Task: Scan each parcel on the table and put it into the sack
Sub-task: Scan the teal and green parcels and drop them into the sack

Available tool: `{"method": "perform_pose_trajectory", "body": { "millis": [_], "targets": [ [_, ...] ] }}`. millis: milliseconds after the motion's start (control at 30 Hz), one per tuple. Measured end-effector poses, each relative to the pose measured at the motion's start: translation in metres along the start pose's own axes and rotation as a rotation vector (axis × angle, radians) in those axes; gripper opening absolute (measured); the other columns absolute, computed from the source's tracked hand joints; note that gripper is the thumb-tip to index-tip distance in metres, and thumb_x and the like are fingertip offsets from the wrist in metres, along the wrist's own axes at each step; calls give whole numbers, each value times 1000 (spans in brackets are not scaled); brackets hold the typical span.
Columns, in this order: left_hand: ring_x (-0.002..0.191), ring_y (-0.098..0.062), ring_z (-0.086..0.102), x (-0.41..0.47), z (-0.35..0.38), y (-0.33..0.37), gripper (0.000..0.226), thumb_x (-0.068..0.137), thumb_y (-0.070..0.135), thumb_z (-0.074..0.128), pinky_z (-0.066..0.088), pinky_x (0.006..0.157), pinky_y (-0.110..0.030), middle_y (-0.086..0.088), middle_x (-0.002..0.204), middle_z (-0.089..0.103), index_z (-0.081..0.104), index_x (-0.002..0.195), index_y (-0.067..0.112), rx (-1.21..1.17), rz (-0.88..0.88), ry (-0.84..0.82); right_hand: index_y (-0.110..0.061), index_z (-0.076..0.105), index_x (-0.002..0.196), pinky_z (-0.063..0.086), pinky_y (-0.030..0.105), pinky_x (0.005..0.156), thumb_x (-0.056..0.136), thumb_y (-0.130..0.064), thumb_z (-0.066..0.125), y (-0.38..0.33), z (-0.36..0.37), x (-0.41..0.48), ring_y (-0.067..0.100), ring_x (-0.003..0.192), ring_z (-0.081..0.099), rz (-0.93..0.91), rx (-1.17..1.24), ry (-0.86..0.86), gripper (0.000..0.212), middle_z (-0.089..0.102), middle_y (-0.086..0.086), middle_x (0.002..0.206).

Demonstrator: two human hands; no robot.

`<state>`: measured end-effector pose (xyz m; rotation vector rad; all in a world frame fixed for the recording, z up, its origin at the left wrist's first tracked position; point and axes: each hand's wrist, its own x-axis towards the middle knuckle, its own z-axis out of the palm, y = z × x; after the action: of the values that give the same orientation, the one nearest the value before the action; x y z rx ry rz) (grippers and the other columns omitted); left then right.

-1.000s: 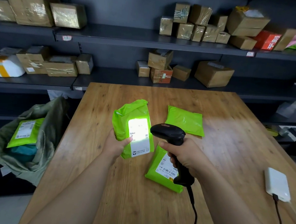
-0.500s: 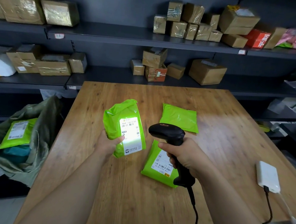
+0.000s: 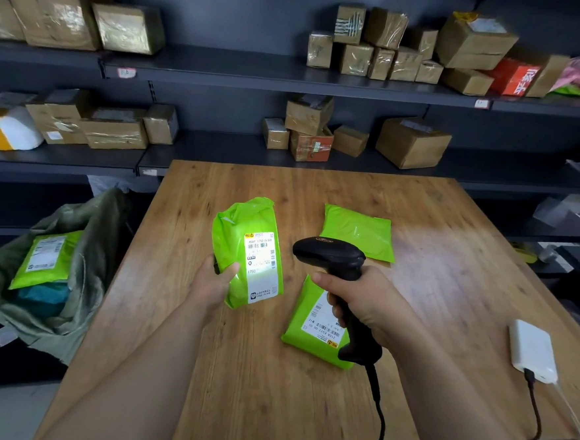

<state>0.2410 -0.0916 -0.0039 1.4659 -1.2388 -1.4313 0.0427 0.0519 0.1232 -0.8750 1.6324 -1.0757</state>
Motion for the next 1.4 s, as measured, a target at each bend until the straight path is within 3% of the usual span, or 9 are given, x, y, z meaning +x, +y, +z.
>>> {"method": "perform_pose_trajectory", "body": {
  "millis": [433, 600, 767, 967, 1067, 1267, 1400],
  "targets": [
    [117, -33, 58, -1, 7, -4, 36, 93, 19, 55, 44, 102, -55, -13, 127, 61, 54, 129, 13, -102, -53, 10, -11, 58, 71, 41, 24, 42, 82, -19, 76, -2, 1, -4, 15, 41, 49, -20, 0, -5, 22, 55, 5, 58],
    [115, -36, 59, -5, 11, 0, 29, 92, 11, 53, 44, 101, -58, -18, 121, 64, 59, 120, 7, -120, -26, -27, -14, 56, 70, 42, 25, 41, 85, -17, 72, 0, 2, -4, 15, 40, 48, -62, -46, -10, 22, 51, 0, 51],
    [111, -36, 61, -5, 12, 0, 15, 96, 9, 51, 47, 98, -57, -15, 115, 66, 60, 105, 17, -133, -51, 27, -13, 52, 67, 40, 26, 42, 86, -16, 71, 1, 1, -5, 16, 39, 46, -83, -88, 10, 27, 48, 1, 50],
    [115, -33, 60, 0, 12, 3, 29, 99, 9, 48, 46, 101, -53, -16, 125, 62, 53, 127, 7, -184, -58, 34, -11, 53, 72, 40, 30, 47, 85, -16, 71, 3, -3, -8, 17, 41, 46, -110, -124, 26, 23, 48, 4, 54],
    [116, -32, 59, 1, 12, 5, 30, 99, 10, 48, 45, 103, -52, -14, 126, 62, 53, 129, 9, -179, -58, 37, -9, 54, 75, 39, 32, 49, 85, -16, 71, 3, -5, -10, 19, 42, 46, -121, -124, 30, 21, 47, 7, 55],
    [117, -31, 58, -8, 8, 8, 33, 100, 10, 46, 45, 103, -52, -14, 128, 61, 51, 132, 8, -188, -52, 14, -5, 55, 79, 40, 23, 42, 79, -15, 79, 0, 2, 0, 16, 39, 46, -99, 43, 42, 26, 49, 12, 58],
    [113, -28, 61, -18, -15, 11, 30, 100, 11, 46, 49, 94, -41, -11, 123, 65, 53, 129, 7, -201, -9, 25, -6, 61, 73, 42, 23, 44, 70, -15, 85, 2, 26, 21, 15, 41, 48, -60, 111, -18, 26, 54, 6, 50]
  ]
}}
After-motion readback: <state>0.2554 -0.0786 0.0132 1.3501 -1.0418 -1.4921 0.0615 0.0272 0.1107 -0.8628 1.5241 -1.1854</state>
